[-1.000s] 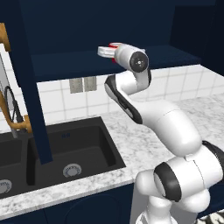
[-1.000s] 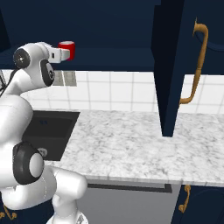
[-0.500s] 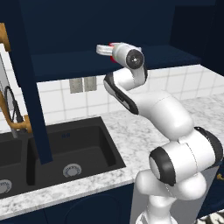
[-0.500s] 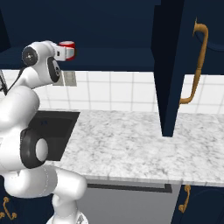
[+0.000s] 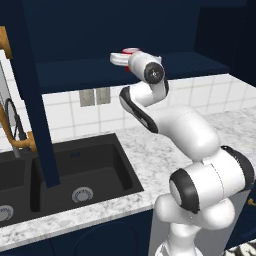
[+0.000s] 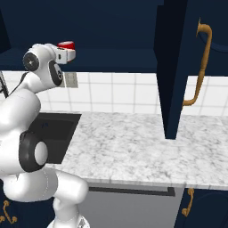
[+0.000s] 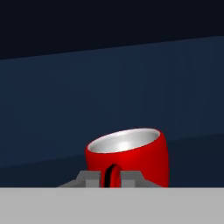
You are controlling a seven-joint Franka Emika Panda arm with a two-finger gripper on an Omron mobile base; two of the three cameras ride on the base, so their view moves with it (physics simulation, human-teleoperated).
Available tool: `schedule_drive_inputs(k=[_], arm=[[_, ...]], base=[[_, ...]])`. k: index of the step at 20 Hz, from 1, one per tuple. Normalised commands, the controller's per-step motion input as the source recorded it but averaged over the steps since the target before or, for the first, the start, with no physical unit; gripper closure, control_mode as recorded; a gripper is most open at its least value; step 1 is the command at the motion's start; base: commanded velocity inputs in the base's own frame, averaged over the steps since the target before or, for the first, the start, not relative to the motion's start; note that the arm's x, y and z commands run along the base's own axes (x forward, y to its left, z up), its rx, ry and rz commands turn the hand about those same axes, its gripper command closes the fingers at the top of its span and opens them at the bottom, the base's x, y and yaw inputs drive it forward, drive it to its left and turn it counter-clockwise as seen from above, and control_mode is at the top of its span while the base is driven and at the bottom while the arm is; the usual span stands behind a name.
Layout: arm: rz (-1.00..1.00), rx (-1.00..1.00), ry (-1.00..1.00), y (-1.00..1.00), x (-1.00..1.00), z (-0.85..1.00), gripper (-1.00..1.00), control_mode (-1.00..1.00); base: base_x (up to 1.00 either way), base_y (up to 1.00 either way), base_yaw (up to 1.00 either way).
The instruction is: Gather all objects into one cabinet and sort the glasses and bowls to opposite sides.
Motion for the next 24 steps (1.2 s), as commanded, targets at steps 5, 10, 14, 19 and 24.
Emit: schedule_drive_inputs(k=[5, 10, 14, 19, 24], arm=[[0.0, 0.0, -0.04, -0.04, -0.34, 0.0, 1.0, -1.0], [0.0, -0.08, 0.07, -0.08, -0.03, 0.36, 1.0, -1.0], [0.0, -0.07, 0.19, -0.22, 0.0, 0.97, 1.0, -1.0], [0.0, -0.16, 0.18, -0.53, -0.23, 0.78, 1.0, -1.0], [0.05, 0.04, 0.03, -0.97, -0.94, -0.08, 1.0, -1.0]], base=[[0.0, 0.0, 0.0], [0.0, 0.0, 0.0], [0.0, 0.0, 0.0], [0.0, 0.0, 0.0], [0.0, 0.0, 0.0]])
